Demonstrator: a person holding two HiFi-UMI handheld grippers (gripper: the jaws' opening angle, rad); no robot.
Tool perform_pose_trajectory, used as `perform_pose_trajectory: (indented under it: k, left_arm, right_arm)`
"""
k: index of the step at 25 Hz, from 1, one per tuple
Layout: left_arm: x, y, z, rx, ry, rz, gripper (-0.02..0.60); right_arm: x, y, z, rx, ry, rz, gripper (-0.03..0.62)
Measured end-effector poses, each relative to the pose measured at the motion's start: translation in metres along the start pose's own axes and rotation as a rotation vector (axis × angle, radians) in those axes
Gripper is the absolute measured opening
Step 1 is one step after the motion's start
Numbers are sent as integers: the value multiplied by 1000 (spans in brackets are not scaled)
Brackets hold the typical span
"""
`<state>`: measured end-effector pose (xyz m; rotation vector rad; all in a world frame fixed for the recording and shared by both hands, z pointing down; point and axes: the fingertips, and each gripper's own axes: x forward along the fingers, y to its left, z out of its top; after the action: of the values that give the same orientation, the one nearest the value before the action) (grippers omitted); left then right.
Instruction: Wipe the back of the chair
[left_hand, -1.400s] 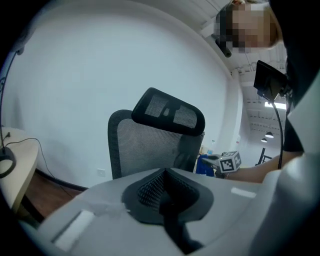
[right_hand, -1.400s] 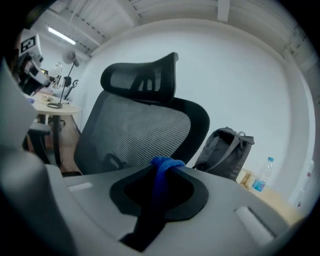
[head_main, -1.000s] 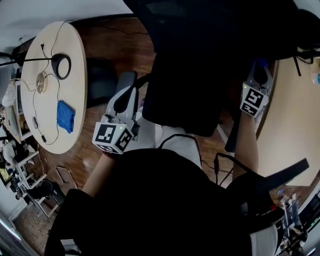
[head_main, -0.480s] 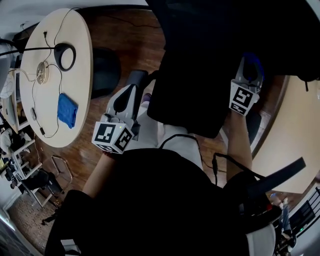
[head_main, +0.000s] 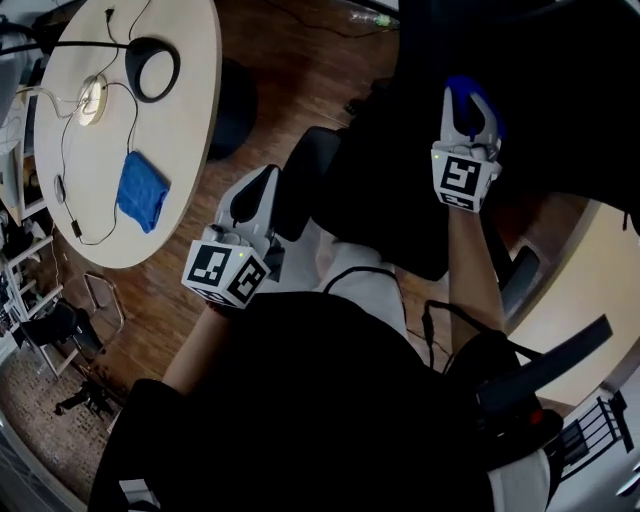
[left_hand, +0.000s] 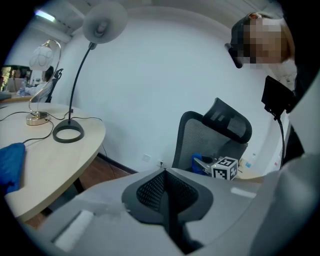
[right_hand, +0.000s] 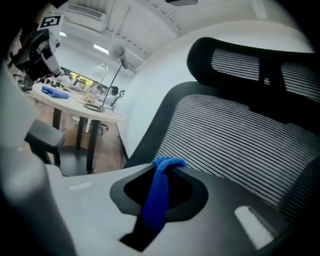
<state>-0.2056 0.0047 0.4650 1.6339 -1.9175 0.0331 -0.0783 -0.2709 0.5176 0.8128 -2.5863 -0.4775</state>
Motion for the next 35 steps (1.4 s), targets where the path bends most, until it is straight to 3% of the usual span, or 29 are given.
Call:
perform_pose_trajectory:
  k: [6, 14, 18, 22, 25, 29, 35]
  left_arm:
    - [-17, 39, 8, 26, 17, 15, 6]
    - [-46, 73, 16, 66, 69, -13, 6]
    - [-42, 71, 24, 106, 58, -53, 6]
    - [-20, 26, 18, 149, 75, -165, 6]
    - [-4, -27, 3, 162, 97, -263, 6]
    - [17, -100, -30, 155, 139, -378, 6]
    - [30, -163, -53, 125, 147, -406, 6]
  right_arm:
    - [48, 62, 31, -6, -15, 91, 48]
    - [90, 108, 60, 65, -42, 90, 48]
    - [63, 105, 84, 132, -116, 60, 48]
    - [-11, 76, 92, 144, -194, 21, 48]
    - [-80, 43, 57, 122, -135, -27, 48]
    - [-173, -20, -39, 190, 57, -177, 48]
    - [-240, -115, -146, 142, 319, -291, 47]
